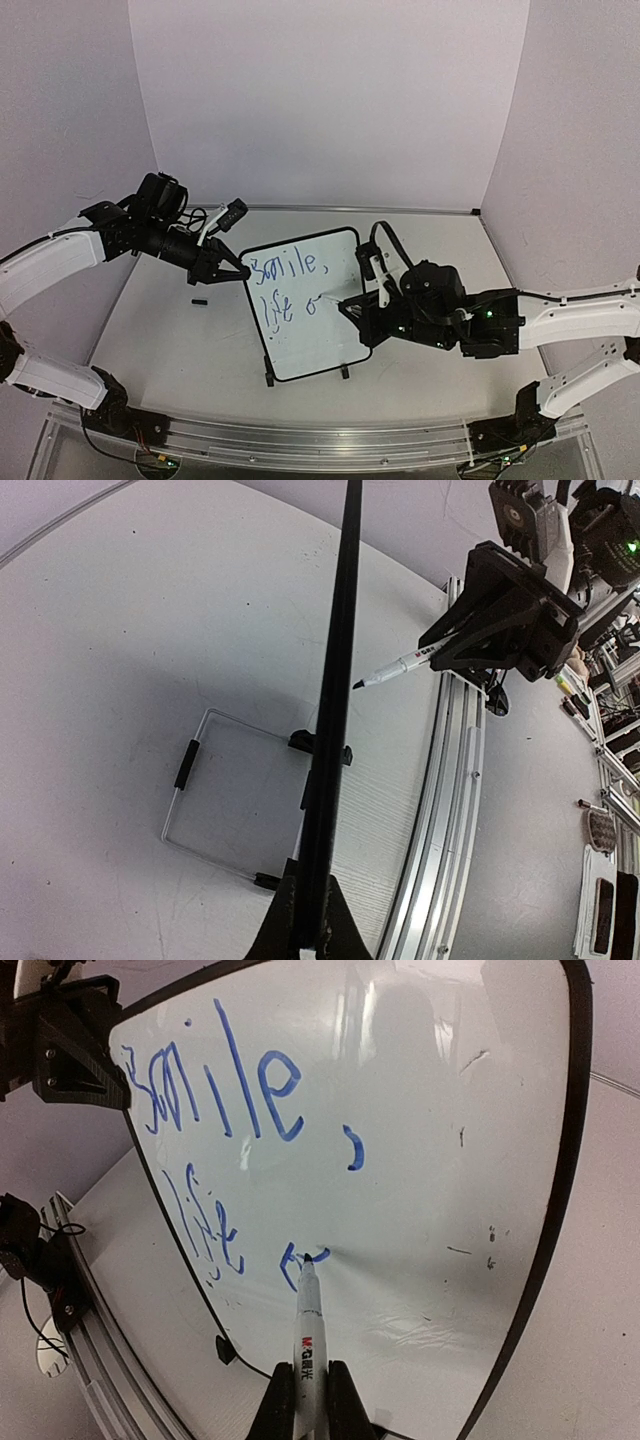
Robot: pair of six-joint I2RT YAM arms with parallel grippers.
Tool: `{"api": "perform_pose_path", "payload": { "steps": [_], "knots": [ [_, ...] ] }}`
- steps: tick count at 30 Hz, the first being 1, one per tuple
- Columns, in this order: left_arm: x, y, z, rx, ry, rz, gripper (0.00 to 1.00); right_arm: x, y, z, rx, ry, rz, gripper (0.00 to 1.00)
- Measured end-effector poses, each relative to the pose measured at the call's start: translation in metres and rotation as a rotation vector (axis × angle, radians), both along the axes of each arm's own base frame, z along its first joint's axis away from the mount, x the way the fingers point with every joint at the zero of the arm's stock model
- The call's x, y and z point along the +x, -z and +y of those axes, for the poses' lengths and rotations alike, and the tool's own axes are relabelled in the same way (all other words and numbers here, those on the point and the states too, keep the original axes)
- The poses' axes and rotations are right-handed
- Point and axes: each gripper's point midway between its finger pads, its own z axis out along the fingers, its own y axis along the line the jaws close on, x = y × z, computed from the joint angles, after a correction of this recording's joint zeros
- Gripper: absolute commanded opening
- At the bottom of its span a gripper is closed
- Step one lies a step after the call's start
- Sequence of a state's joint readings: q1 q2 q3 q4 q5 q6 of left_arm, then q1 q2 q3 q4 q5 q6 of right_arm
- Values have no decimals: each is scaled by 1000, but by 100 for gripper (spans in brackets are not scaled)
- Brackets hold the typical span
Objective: Write a sentence on the whiteboard
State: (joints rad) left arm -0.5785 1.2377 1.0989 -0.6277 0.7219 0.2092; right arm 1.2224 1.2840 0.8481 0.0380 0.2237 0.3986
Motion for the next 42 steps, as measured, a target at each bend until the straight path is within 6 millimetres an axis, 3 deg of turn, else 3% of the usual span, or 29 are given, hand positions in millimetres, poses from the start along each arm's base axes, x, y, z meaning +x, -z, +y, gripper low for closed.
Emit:
{"api": "perform_pose_path", "payload": {
  "steps": [34, 42],
  "knots": [
    [0, 1, 0, 1, 0, 2, 0, 6, 4, 7, -17, 17, -5, 0],
    [1, 1, 0, 1, -2, 3, 0, 2, 19, 4, -14, 26, 44, 0]
  ]
}}
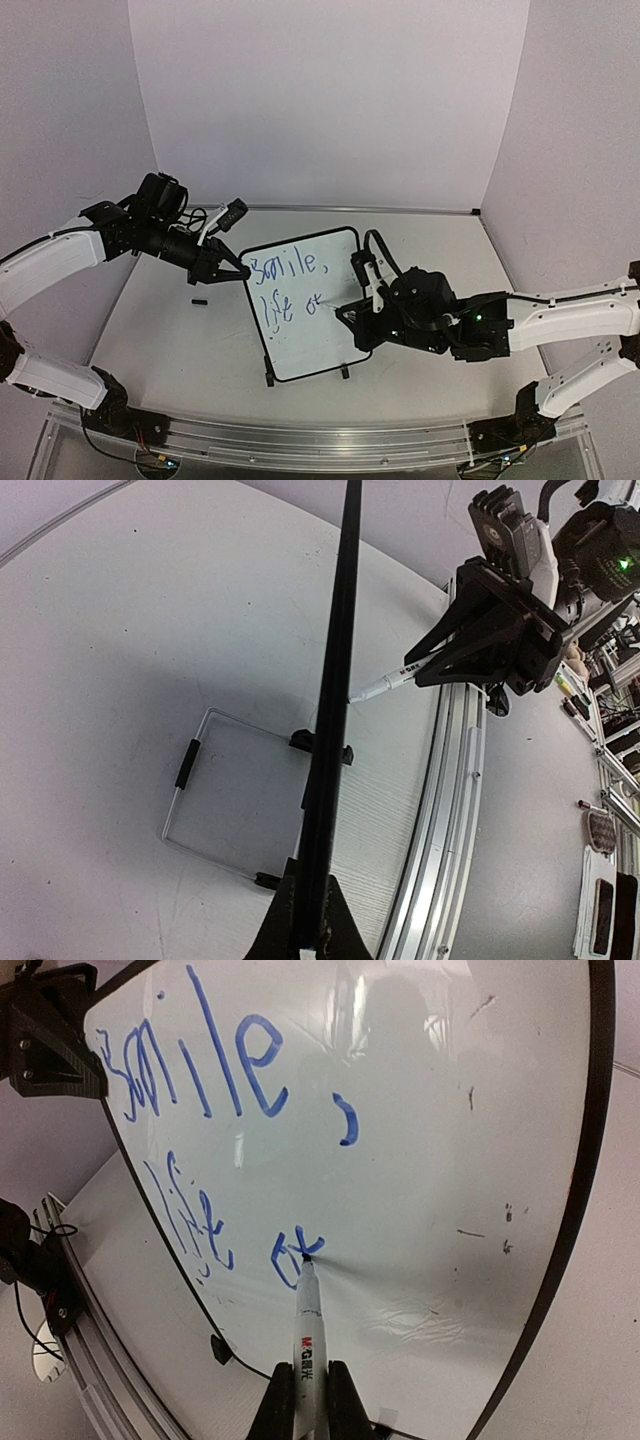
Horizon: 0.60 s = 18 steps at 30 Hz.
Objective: Write a sentence on the whiteboard
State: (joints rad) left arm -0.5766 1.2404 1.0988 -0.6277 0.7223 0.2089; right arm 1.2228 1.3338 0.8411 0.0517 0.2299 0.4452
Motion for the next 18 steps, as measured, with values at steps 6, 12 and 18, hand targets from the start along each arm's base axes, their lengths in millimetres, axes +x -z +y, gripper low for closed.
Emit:
{"api": "perform_pose_path", "payload": {
  "steps": [6, 12, 18],
  "knots": [
    [0, 0, 0, 0, 0, 0, 0, -4, 11, -3, -7, -2, 34, 0],
    [0, 0, 0, 0, 1, 1, 0, -4, 12, -3, -5, 3, 40, 0],
    [0, 0, 0, -1, 2, 0, 0, -3, 5, -8, -5, 10, 24, 0]
  ]
}}
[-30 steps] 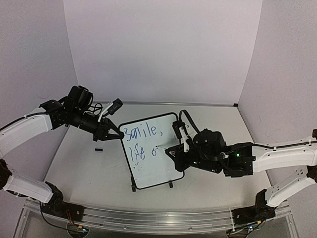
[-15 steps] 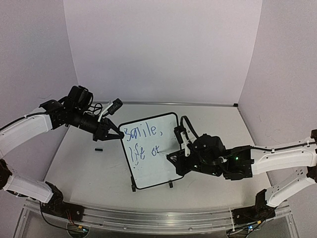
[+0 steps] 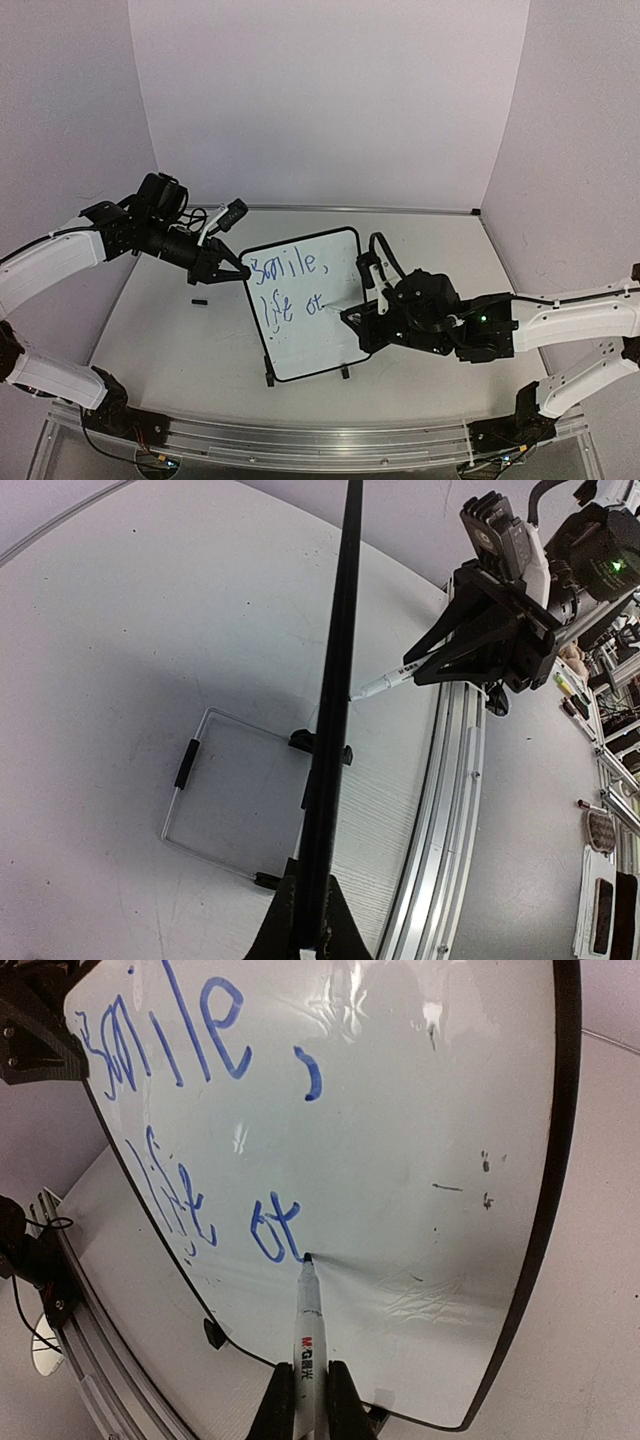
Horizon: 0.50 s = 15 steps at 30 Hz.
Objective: Write a sentence on the whiteboard
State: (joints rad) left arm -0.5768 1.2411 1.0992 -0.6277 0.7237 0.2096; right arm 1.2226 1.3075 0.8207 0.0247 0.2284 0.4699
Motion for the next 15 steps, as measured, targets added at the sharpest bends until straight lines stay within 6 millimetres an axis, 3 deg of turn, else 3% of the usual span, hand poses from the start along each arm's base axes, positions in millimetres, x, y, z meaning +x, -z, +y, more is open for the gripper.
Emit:
{"api": "perform_pose_path", "payload": {
  "steps": [15],
  "knots": [
    [0, 0, 0, 0, 0, 0, 0, 7, -35, 0, 16, 3, -91, 0]
  ]
}}
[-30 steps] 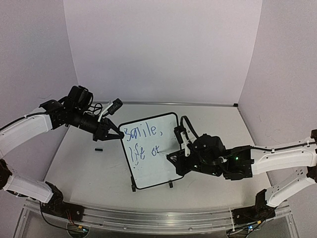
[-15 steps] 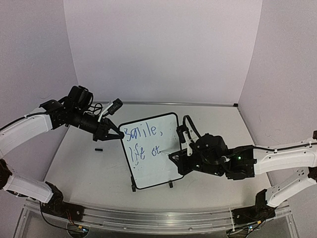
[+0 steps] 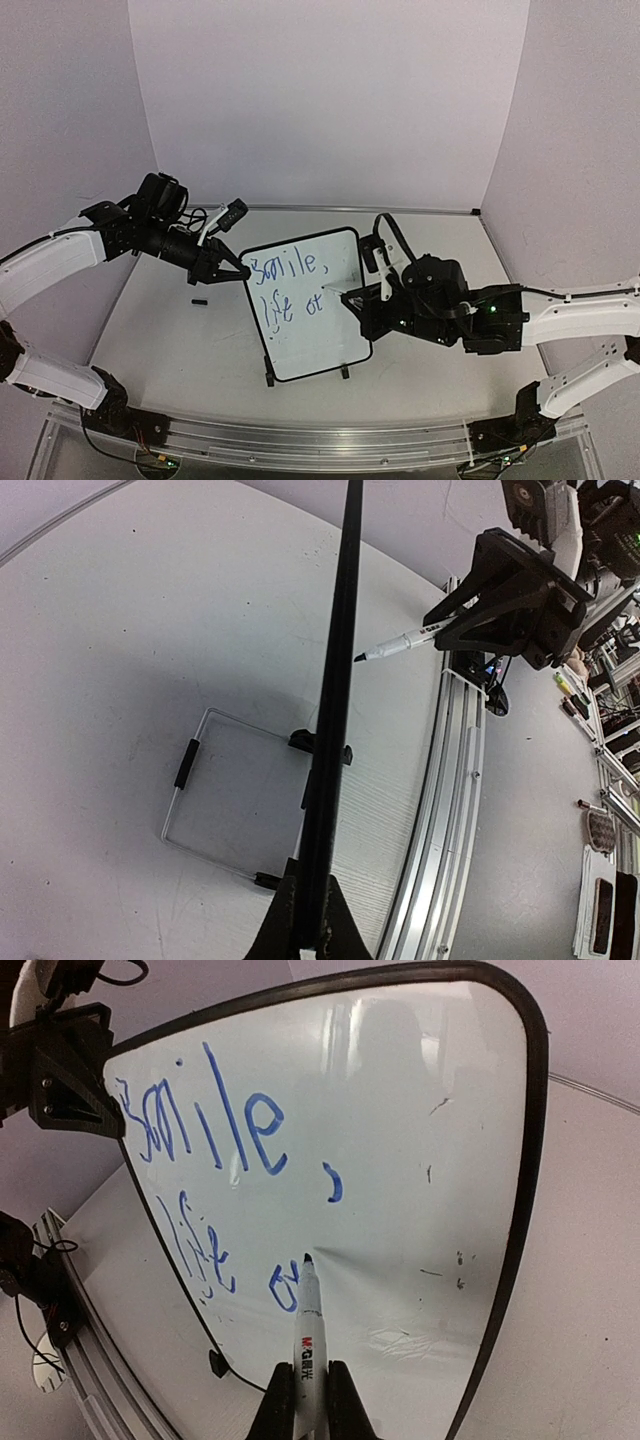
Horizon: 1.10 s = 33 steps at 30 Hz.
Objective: Write a sentence on the whiteboard
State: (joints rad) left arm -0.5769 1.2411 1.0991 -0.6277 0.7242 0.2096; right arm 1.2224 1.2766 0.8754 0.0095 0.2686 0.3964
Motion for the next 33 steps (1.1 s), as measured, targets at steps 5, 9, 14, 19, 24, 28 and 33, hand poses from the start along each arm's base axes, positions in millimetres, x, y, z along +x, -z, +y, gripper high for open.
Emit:
{"api": "perform_pose_path", "payload": {
  "steps": [5, 9, 14, 19, 24, 28, 33],
  "knots": [
    [0, 0, 0, 0, 1, 1, 0, 3, -9, 1, 4, 4, -23, 0],
    [0, 0, 0, -1, 2, 1, 0, 5, -5, 1, -11, 17, -27, 0],
    [0, 0, 0, 0, 1, 2, 0, 6, 1, 2, -25, 20, -20, 0],
    [0, 1, 0, 0, 1, 3, 0, 5, 2, 2, -18, 25, -8, 0],
    [0, 1, 0, -1, 1, 3, 0, 3, 8, 1, -24, 26, 18, 0],
    [0, 0, 0, -1, 2, 4, 0, 0, 17, -1, -37, 21, 46, 0],
    [0, 1, 0, -2, 3, 4, 0, -2, 24, -3, -45, 19, 71, 0]
  ]
}}
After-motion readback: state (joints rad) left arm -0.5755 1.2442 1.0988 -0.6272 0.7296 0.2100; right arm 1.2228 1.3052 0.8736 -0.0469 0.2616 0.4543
